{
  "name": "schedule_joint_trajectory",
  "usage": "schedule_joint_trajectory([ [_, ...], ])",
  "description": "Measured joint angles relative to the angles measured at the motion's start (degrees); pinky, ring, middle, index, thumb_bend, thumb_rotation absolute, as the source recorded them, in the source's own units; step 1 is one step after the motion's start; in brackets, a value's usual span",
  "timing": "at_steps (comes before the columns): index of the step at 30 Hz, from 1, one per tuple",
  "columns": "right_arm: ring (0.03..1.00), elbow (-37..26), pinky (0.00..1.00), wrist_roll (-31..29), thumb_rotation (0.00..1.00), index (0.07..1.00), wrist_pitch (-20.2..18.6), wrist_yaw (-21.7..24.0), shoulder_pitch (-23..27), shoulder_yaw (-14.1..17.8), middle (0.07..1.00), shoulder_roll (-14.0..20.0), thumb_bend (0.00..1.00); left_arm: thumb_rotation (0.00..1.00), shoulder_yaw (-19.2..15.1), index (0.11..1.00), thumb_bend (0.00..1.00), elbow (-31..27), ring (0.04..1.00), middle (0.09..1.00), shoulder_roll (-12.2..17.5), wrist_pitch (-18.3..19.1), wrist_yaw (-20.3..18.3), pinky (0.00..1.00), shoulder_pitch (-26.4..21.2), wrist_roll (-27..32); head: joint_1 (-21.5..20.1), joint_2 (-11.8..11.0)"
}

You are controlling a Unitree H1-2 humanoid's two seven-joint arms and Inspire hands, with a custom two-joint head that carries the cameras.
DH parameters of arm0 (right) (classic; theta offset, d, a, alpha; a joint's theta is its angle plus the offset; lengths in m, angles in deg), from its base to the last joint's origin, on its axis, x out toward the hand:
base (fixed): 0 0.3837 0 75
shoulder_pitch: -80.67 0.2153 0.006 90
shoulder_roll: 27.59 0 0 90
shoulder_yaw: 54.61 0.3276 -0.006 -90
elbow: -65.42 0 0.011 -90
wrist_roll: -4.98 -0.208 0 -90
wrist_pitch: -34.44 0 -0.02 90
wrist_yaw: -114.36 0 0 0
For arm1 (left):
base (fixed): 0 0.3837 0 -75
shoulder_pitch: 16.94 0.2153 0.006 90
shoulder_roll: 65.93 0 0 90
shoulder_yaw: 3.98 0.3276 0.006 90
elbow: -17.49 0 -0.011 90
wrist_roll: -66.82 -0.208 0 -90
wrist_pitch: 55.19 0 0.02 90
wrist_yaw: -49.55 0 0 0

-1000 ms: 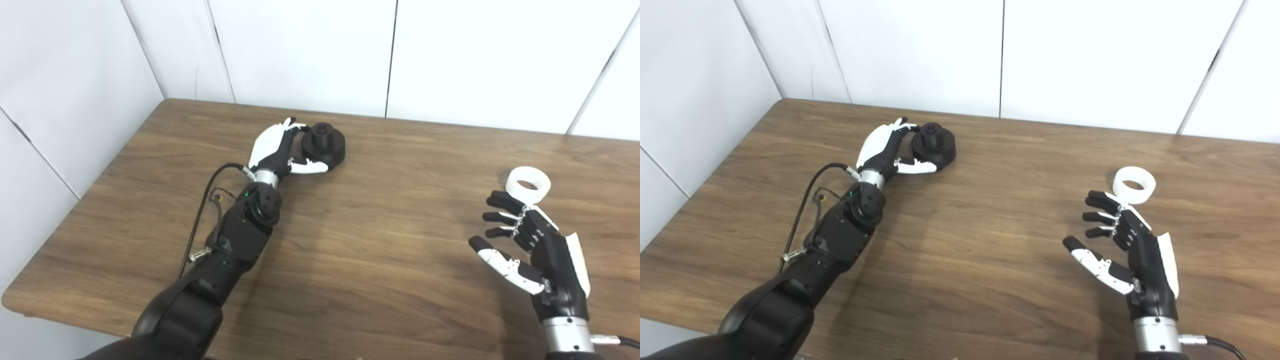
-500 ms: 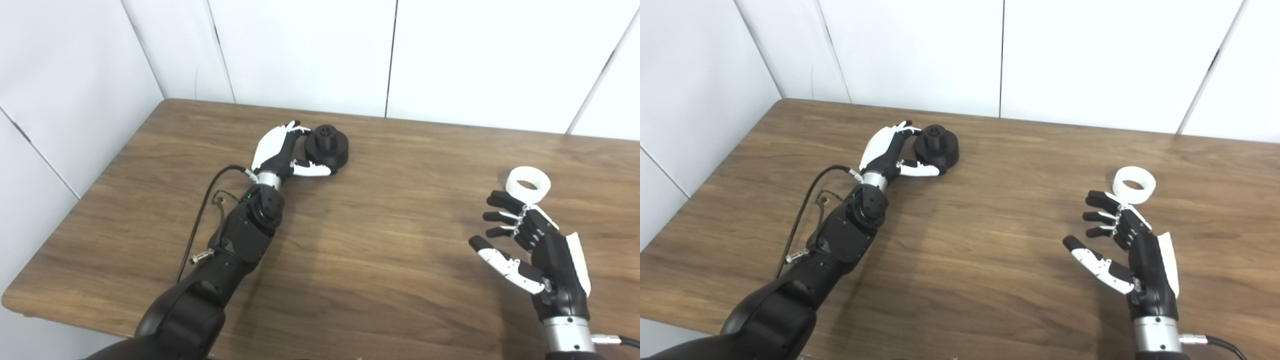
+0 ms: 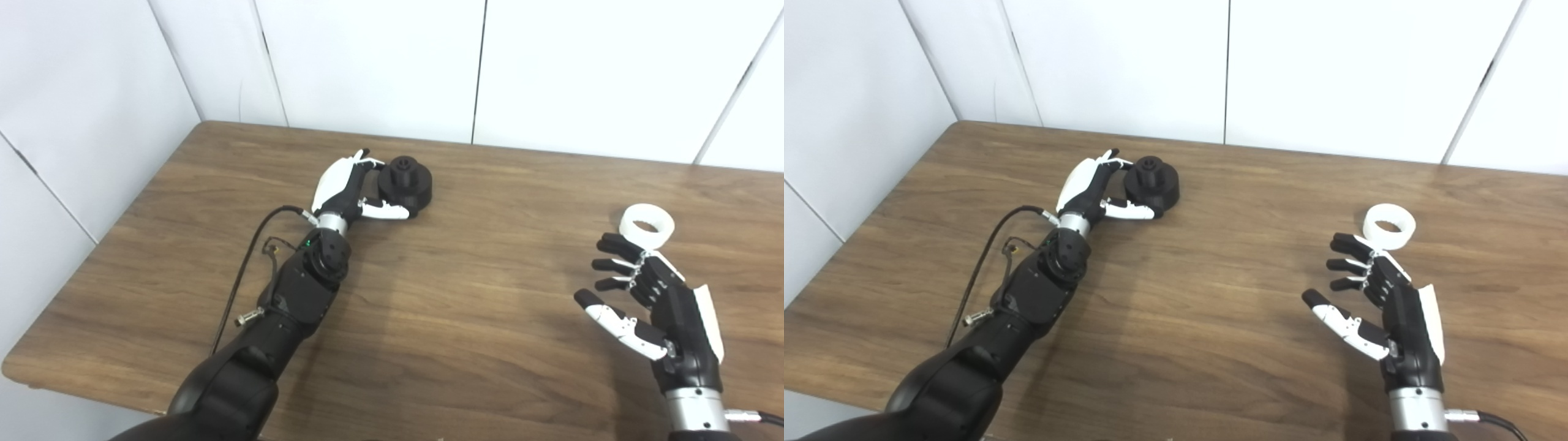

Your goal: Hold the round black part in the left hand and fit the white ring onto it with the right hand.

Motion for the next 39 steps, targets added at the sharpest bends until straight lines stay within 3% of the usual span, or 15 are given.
schedule_joint_trajectory([
  [7, 0.678, 0.0, 0.55, 0.0, 0.21, 0.744, 0.0, 0.1, 0.0, 0.1, 0.754, 0.0, 0.67, 0.23, 0.0, 0.610, 0.93, -1.0, 1.000, 0.996, -0.2, -0.9, 0.0, 1.00, 1.1, 0.1, 0.2, 0.0],
  [19, 0.681, 0.3, 0.55, -0.4, 0.21, 0.746, 0.1, 0.4, 0.0, 0.3, 0.754, 0.1, 0.67, 0.22, 0.0, 0.603, 0.93, -8.9, 1.000, 1.000, -1.1, -1.4, -0.6, 1.00, 6.5, 1.0, 0.4, -0.3],
  [29, 0.685, 0.5, 0.56, -0.2, 0.23, 0.749, 0.2, 0.5, 0.0, 0.4, 0.755, 0.1, 0.67, 0.19, 0.8, 0.603, 0.91, -16.2, 1.000, 1.000, -1.0, 0.9, -2.9, 1.00, 10.6, 0.7, 0.2, -0.3],
  [39, 0.694, 0.6, 0.56, -0.5, 0.23, 0.751, 0.2, 0.9, 0.1, 0.5, 0.760, 0.1, 0.67, 0.22, 1.9, 0.615, 0.91, -25.5, 1.000, 1.000, -0.6, 2.3, -6.7, 1.00, 16.4, 0.1, 0.6, -0.2],
])
